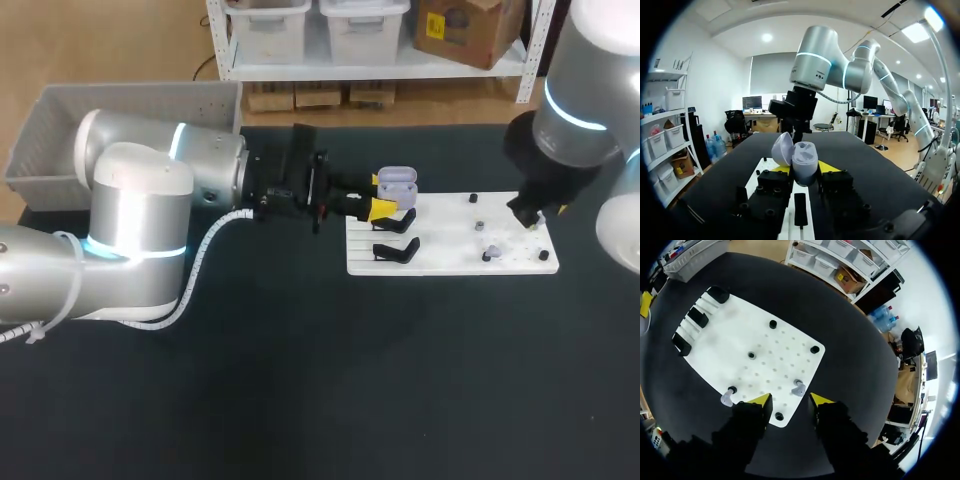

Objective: Pick up each earbud case from the left stands, insert the matching earbuds, close the lid, and place the case in the box.

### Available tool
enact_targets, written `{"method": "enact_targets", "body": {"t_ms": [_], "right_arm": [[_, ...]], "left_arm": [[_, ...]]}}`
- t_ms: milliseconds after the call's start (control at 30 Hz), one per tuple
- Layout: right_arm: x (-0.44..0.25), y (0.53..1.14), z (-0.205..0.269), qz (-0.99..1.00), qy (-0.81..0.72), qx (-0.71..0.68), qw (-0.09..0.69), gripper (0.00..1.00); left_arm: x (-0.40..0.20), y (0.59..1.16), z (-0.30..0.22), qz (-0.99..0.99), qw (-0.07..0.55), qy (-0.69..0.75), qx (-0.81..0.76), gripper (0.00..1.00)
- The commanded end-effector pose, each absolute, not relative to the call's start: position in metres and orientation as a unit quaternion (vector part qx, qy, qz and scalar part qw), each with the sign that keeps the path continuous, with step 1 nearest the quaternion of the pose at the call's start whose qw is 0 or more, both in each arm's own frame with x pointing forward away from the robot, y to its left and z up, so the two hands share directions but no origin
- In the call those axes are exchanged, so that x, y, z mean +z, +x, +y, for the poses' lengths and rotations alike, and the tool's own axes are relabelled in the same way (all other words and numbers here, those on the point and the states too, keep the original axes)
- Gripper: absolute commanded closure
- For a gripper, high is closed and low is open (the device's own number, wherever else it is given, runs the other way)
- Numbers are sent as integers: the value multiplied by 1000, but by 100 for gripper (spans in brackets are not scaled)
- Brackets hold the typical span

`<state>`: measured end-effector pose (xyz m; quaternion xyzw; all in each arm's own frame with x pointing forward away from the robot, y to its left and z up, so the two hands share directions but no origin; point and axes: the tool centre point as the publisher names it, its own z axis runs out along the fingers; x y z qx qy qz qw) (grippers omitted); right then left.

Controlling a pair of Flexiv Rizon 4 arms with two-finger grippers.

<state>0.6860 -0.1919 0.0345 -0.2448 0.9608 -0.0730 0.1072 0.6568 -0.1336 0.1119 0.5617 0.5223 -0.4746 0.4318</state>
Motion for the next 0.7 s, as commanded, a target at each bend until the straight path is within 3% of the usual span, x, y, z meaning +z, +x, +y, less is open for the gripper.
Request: {"method": "enact_targets", "body": {"t_ms": [33, 700], "right_arm": [[28, 691, -195, 962, -243, -70, 104, 51], [16, 696, -197, 964, -239, -62, 98, 59]], "left_arm": [[112, 657, -134, 523, 431, 562, -474, 100], [112, 657, -134, 523, 431, 562, -474, 100]]}}
